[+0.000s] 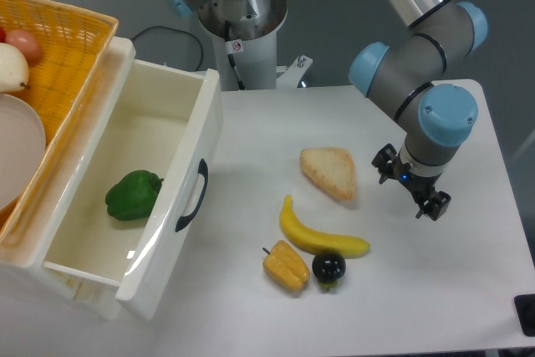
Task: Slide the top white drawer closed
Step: 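Move the gripper from beside the bread toward the open drawer's front panel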
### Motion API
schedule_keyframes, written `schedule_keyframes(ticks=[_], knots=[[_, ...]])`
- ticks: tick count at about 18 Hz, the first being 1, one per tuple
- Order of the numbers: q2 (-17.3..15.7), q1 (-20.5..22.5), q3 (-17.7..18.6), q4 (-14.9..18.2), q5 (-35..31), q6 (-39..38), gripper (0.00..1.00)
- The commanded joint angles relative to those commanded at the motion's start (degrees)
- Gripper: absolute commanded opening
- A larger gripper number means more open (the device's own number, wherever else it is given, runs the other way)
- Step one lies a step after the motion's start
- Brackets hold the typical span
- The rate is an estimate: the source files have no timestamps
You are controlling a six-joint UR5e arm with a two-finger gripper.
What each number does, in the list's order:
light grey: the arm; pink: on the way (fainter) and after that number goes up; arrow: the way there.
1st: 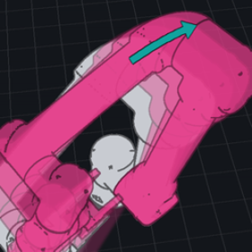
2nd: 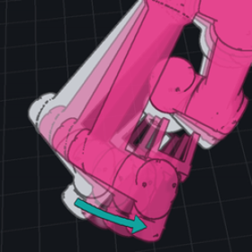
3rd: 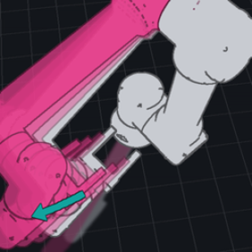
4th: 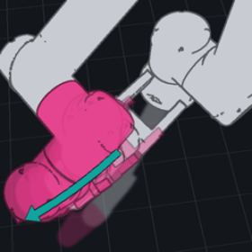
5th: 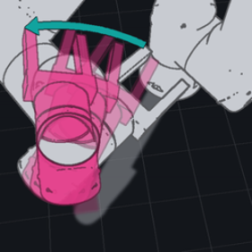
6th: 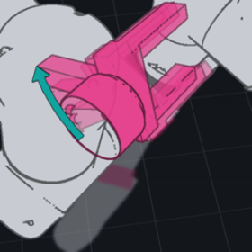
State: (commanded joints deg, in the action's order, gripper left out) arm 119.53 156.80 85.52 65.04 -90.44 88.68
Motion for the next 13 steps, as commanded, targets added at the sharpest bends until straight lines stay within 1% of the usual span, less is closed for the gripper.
schedule_keyframes(ticks=[4,6,8,9,10,11,12,13], knots=[[-0.09,-0.70,-0.09,0.00,0.09,-2.63,1.00],[-0.17,-3.15,0.79,0.09,-0.35,-8.84,1.00],[-0.61,-3.60,1.58,0.09,-0.26,-14.65,1.00],[-0.79,-3.52,2.10,0.00,0.08,-16.33,1.00],[-1.23,-3.43,2.89,-0.09,0.17,-16.44,1.00],[-2.36,-3.34,5.08,-0.44,0.52,-17.31,1.00],[-3.68,-3.43,6.58,-1.48,1.22,-18.27,1.00],[-4.30,-3.34,7.46,-2.28,2.27,-20.28,1.00]])
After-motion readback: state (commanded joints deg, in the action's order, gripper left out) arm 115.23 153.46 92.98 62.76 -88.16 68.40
